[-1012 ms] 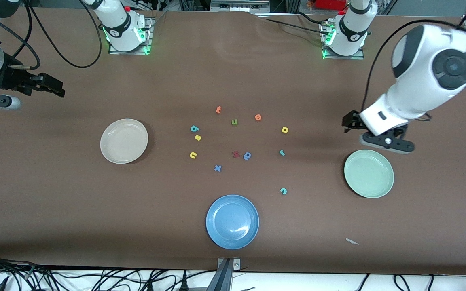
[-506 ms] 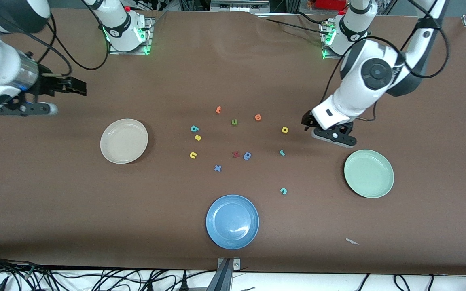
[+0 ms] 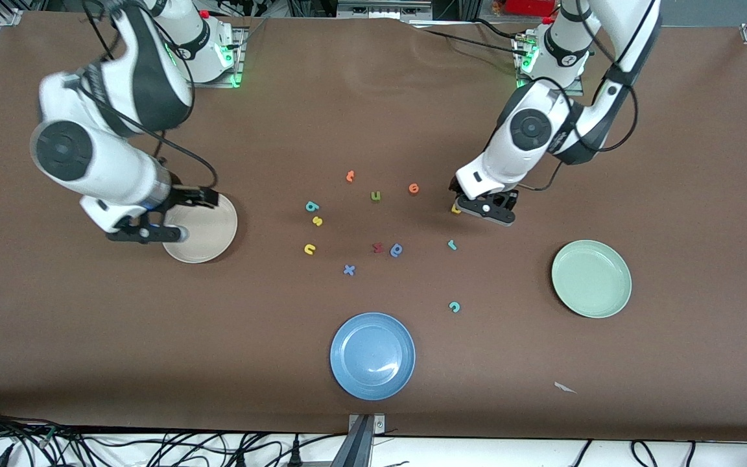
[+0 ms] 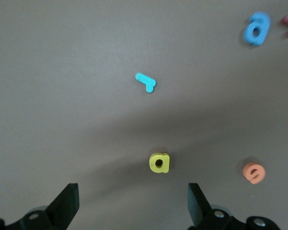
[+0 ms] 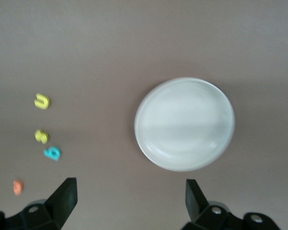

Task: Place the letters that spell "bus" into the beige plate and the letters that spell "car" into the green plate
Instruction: 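Grasp yellow a with the left gripper while the right gripper grasps yellow u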

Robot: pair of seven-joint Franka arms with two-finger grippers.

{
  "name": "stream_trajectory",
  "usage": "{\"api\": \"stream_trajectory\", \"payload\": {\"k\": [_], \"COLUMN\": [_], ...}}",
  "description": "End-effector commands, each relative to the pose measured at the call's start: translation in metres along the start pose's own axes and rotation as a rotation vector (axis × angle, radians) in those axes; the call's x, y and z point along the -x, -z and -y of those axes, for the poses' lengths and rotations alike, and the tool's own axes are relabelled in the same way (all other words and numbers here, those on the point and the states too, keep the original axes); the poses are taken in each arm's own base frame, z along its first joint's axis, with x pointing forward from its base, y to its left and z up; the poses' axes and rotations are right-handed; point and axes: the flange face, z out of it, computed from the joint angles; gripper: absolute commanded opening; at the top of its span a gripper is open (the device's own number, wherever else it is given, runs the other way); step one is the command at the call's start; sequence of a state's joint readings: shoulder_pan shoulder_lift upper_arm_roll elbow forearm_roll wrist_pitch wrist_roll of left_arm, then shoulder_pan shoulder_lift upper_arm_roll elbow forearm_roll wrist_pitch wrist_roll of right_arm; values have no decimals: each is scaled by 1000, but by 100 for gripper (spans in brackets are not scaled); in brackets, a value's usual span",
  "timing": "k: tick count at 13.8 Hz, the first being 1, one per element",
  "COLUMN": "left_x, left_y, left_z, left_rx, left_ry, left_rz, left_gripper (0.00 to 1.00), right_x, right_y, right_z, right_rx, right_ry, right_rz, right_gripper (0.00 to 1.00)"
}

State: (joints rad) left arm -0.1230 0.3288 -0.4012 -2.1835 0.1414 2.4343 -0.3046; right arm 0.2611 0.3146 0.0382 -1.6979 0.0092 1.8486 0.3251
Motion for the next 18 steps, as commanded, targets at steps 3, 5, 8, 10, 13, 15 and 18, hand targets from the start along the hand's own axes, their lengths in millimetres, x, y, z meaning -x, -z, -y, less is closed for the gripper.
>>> {"api": "stream_trajectory", "payload": {"k": [3, 5, 8, 10, 13, 15, 18], "left_x": [-4, -3, -2, 0, 2, 2, 0], "left_y": [-32, -50, -59, -64, -67, -68, -70], "left_z": [-31, -39, -39, -39, -38, -36, -32], "left_rx": [-23, -15, -19, -20, -21, -21, -20], "left_ry": [25, 36, 37, 35, 36, 39, 47], "left_rz": [-19, -25, -21, -12, -4, -3, 0], "left_gripper": [100, 98, 92, 86, 73, 63, 53], "right_x": [-20, -21, -21, -18, -9, -9, -6], "right_y": [-42, -65, -118, -133, -167, -193, -205], "right_z": [27, 58, 110, 133, 166, 168, 175], "right_rx": [-15, -12, -28, -60, -80, -60, -55], "right_ry": [-108, -168, -309, -401, -477, -488, -502], "right_rz": [-26, -50, -89, -117, -146, -132, -154], "right_gripper": [100, 99, 99, 90, 83, 79, 76]}}
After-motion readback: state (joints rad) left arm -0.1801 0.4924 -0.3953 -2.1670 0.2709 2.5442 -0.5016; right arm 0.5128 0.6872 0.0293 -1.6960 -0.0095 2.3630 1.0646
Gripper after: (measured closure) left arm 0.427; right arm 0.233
